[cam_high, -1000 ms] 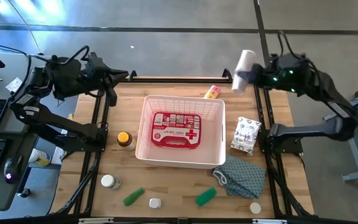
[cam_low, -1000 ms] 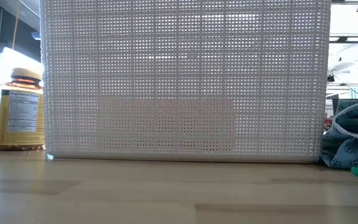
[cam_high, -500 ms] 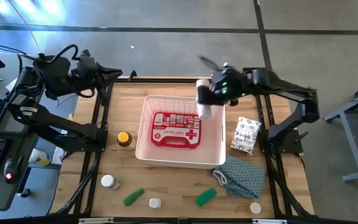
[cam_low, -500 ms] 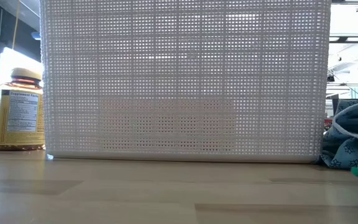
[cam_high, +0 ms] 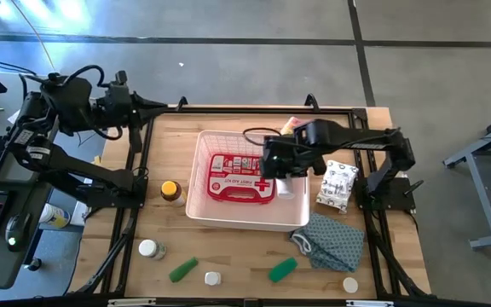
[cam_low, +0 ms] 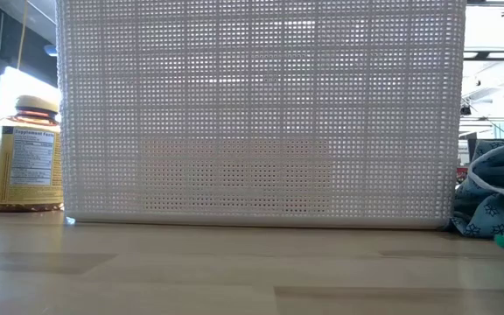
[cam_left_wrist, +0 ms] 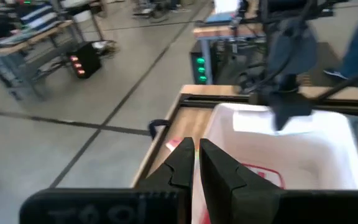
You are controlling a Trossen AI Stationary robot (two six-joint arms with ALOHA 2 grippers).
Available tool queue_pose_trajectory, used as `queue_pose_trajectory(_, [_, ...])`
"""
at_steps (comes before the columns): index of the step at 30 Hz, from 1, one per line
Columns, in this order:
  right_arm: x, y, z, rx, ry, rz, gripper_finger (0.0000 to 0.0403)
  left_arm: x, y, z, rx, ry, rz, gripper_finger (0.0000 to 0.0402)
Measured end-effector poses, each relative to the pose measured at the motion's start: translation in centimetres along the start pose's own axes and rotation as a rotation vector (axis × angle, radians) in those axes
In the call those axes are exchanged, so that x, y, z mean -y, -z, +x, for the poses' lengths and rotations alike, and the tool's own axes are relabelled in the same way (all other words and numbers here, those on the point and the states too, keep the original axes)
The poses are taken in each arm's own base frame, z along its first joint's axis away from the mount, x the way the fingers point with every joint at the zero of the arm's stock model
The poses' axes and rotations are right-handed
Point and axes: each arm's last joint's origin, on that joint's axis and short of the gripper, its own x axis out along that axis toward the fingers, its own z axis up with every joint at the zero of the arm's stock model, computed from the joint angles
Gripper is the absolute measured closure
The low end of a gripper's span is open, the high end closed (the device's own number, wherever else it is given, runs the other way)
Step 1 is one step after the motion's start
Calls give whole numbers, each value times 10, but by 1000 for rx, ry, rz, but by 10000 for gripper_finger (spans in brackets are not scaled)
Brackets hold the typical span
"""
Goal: Pick & place medical supplies in basket/bin
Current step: Put the rolled white bandage into the white container, then put the right rolled green bandage into the white container
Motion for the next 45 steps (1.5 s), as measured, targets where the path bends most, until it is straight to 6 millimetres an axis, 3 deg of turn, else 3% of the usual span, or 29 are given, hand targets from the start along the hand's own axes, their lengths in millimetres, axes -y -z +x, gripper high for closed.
queue_pose_trajectory(8, [-1,-5,18,40,79,30,272,0,2,-2,-9,16,7,339])
queue_pose_trajectory(16, [10,-4,43,-51,193,76,200,-4,4,-14,19,27,-21,339])
queue_pose_trajectory(23, [10,-6,45,-7,193,67,158,-4,6,-15,7,27,-17,339])
queue_pose_trajectory(39, [5,-16,45,-68,110,-14,154,-2,5,-9,-14,18,-9,339])
queue_pose_trajectory(45, [5,-16,30,-46,64,-27,169,-3,5,-9,-15,-1,-9,339])
